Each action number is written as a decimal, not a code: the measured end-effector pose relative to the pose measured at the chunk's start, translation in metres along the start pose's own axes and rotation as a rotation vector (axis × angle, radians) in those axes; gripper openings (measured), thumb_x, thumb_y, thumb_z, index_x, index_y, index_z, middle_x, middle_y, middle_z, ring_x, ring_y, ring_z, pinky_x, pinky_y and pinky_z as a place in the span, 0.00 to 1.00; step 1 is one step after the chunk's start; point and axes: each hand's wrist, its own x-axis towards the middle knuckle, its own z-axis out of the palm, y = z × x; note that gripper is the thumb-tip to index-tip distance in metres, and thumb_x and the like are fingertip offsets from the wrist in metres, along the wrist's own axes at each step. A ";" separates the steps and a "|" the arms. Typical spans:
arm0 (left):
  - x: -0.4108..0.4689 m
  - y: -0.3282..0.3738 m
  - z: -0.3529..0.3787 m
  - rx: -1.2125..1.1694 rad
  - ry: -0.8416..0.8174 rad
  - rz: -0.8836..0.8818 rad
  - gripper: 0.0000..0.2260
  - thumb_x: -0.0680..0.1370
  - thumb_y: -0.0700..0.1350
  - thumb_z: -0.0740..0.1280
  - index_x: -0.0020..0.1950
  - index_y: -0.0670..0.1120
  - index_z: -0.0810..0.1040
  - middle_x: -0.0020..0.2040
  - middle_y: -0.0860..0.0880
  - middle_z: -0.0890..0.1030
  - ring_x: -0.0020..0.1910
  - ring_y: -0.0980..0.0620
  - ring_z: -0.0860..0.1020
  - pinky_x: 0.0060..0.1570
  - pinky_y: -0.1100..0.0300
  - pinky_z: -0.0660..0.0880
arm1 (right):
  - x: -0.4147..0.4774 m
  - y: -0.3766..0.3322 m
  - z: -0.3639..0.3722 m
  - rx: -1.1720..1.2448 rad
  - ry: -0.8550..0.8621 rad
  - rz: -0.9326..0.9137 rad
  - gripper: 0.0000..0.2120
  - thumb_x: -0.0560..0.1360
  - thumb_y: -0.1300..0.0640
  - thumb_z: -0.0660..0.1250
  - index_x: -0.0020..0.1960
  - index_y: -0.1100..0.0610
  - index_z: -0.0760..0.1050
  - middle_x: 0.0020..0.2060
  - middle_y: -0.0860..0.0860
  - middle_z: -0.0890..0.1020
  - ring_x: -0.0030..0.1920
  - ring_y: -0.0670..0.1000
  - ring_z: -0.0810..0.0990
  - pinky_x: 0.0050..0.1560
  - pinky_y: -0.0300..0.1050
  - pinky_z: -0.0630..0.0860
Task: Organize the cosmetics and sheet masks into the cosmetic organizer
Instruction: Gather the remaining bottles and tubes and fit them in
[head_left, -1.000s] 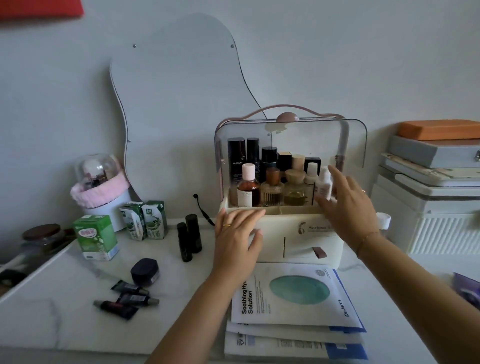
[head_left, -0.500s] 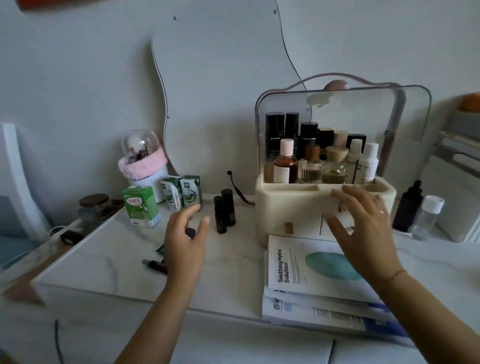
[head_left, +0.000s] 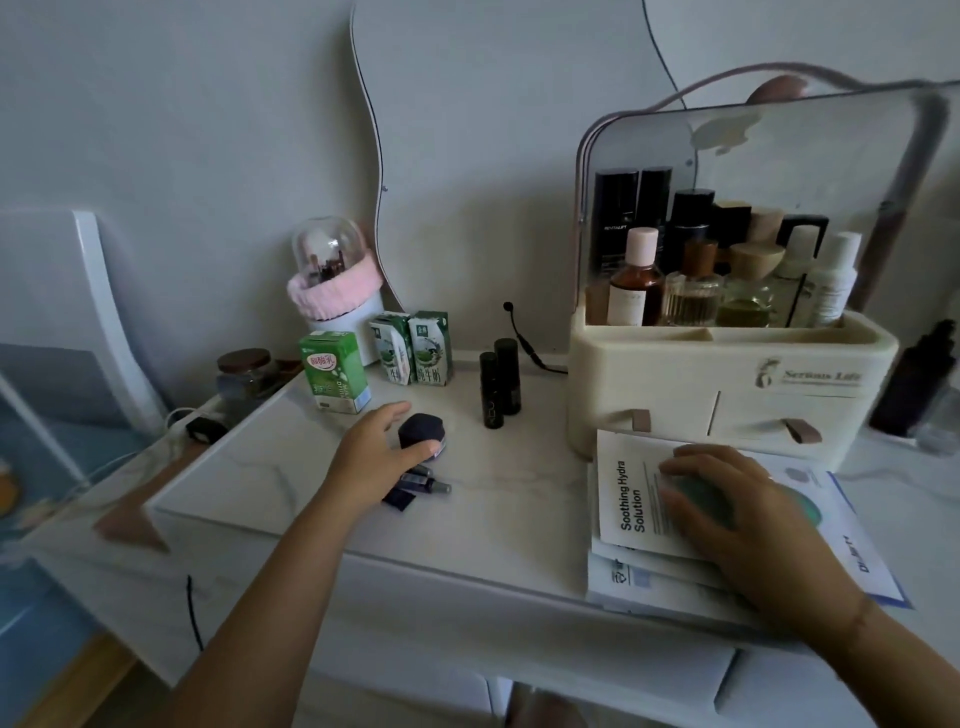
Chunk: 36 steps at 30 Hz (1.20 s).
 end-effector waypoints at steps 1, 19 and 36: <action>0.005 0.000 0.002 0.013 -0.001 -0.006 0.29 0.69 0.51 0.75 0.68 0.50 0.72 0.66 0.51 0.75 0.63 0.54 0.72 0.57 0.59 0.66 | 0.000 0.000 0.000 -0.010 -0.008 -0.002 0.12 0.74 0.52 0.67 0.56 0.51 0.77 0.57 0.44 0.75 0.52 0.44 0.72 0.52 0.32 0.69; -0.024 0.171 0.024 -0.405 -0.304 0.521 0.24 0.67 0.49 0.76 0.62 0.58 0.77 0.58 0.59 0.80 0.58 0.64 0.77 0.55 0.71 0.72 | 0.051 -0.042 -0.061 0.331 -0.123 -0.203 0.30 0.65 0.39 0.67 0.66 0.42 0.68 0.57 0.37 0.76 0.53 0.38 0.77 0.50 0.32 0.77; 0.031 0.234 0.087 -0.413 -0.372 0.420 0.15 0.72 0.40 0.73 0.55 0.54 0.79 0.58 0.55 0.79 0.62 0.55 0.75 0.64 0.58 0.69 | 0.145 0.009 -0.084 0.121 -0.110 -0.110 0.23 0.69 0.50 0.73 0.62 0.47 0.75 0.44 0.38 0.79 0.41 0.35 0.78 0.40 0.26 0.72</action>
